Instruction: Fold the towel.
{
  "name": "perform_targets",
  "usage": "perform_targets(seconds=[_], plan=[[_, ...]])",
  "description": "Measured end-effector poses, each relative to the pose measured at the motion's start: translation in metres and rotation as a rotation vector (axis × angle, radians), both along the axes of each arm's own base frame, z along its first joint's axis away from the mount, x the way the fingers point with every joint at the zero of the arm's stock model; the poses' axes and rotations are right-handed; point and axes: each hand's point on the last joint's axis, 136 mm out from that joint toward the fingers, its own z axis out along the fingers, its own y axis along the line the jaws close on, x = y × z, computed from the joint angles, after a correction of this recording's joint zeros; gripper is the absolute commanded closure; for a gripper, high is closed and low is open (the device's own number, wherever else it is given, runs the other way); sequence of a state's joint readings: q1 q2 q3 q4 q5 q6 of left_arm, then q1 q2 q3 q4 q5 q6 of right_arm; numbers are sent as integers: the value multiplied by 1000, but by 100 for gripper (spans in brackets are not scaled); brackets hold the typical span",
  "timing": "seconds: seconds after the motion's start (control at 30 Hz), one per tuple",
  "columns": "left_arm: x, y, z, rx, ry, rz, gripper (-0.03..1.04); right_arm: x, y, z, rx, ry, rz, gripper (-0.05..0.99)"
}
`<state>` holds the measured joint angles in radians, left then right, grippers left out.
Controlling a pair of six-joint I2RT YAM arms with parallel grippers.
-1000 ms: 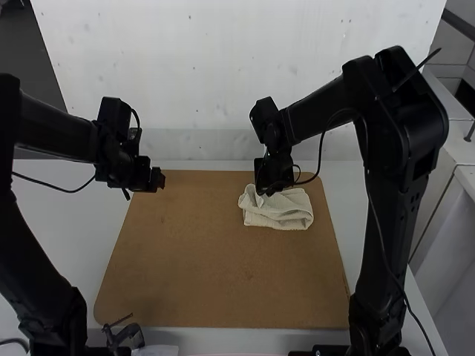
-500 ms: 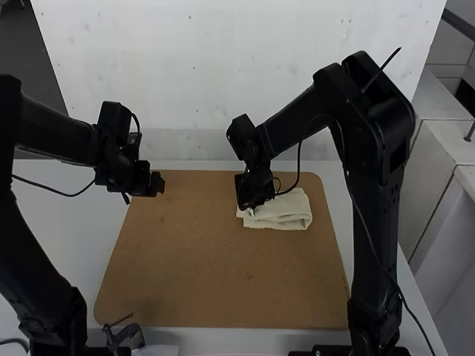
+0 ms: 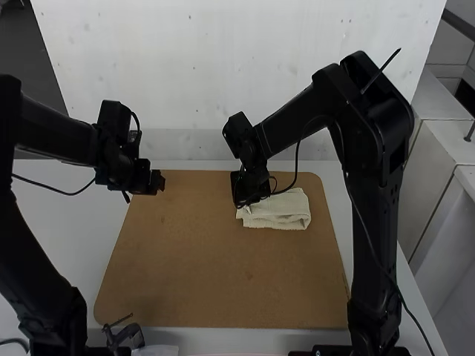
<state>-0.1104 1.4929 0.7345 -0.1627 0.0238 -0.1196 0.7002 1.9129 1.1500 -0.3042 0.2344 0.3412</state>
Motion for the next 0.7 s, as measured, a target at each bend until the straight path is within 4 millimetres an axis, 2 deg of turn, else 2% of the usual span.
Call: perform_targets(seconds=[0.03,0.17,0.23,0.27,0.3,0.37,0.53,0.63,0.7], plan=[[0,0,0,0,0,0,0,0,0,0,0,0,0,89],[0,0,1,0,-3,-1,0,1,-1,2,2,-5,-6,42],[1,0,8,0,-22,-3,0,5,-4,10,16,-20,-18,16],[1,0,13,-2,-37,-3,0,8,-6,15,21,-29,-21,6],[1,-1,19,-6,-54,-6,0,12,-10,23,33,-44,-33,2],[2,-2,33,-13,-92,-12,0,20,-18,40,52,-76,-54,-3],[2,-4,56,-29,-154,-20,0,43,-52,89,111,-181,-132,-3],[0,-4,63,-32,-172,-23,1,49,-81,106,121,-227,-181,-3],[-2,-4,68,-33,-180,-27,1,48,-99,110,120,-249,-206,-3]])
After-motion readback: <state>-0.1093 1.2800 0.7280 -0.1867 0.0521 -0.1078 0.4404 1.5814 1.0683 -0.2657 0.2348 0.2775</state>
